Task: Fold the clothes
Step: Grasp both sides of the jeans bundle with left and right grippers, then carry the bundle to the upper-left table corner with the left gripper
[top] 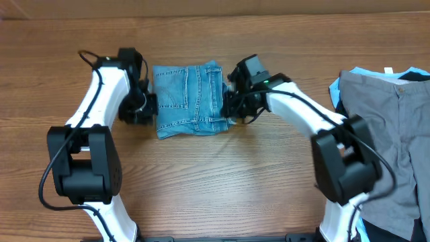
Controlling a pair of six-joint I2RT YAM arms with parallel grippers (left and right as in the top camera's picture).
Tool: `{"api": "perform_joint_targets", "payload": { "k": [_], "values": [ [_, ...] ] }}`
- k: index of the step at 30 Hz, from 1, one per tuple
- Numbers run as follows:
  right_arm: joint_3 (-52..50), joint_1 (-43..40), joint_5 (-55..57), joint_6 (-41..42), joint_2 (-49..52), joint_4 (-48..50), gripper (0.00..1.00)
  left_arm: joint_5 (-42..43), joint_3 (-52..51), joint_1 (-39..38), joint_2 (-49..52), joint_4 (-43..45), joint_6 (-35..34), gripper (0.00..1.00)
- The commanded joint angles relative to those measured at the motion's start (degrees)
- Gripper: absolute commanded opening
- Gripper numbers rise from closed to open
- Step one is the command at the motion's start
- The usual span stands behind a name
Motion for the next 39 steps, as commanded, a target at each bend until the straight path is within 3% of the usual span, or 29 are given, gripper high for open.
{"api": "perform_joint_targets", "payload": {
  "k": [1,3,5,10,14,17,23,28,33,35,37,39],
  "values": [
    [1.4,0.1,3.1,-2.6,-7.6,3.5,0.04,0.2,8.0,1.1,-0.3,-1.5,1.5,0.18],
    [1.4,0.1,3.1,-2.5,-8.0,6.2,0.04,2.5,10.2,1.2,-0.3,-0.5,1.4,0.24],
    [1.0,0.1,3.2,-2.5,-7.5,8.9,0.04,6.2,10.6,1.1,-0.2,2.3,1.4,0.37],
    [0.2,0.1,3.3,0.7,-3.3,14.0,0.04,9.9,8.9,0.5,0.9,8.1,1.0,0.44],
    [0.2,0.1,2.6,3.7,2.6,12.0,0.04,9.5,6.4,0.4,2.4,9.2,0.1,0.51],
    [0.2,0.1,1.7,3.7,6.4,7.9,0.04,8.8,4.4,0.9,3.3,8.7,-0.3,0.70],
    [0.2,0.1,1.7,3.5,8.5,4.5,0.04,8.9,-2.1,1.6,3.3,14.8,-0.5,0.89],
    [0.2,0.1,1.7,3.5,8.5,3.9,0.05,12.2,-8.3,1.4,3.7,22.4,-0.5,0.97],
    [0.2,0.1,1.7,3.5,8.5,3.9,0.05,21.1,-12.7,1.4,6.5,29.5,-0.4,0.98],
    [0.2,0.1,1.7,3.5,8.5,3.8,0.05,26.8,-12.7,1.4,9.0,31.1,0.3,0.94],
    [0.2,0.1,1.7,3.5,8.5,3.8,0.05,34.1,-12.7,1.4,11.4,32.8,1.7,0.81],
    [0.2,0.1,1.6,3.5,8.5,3.8,0.05,40.3,-12.7,1.4,13.1,33.8,2.8,0.55]
  ]
}}
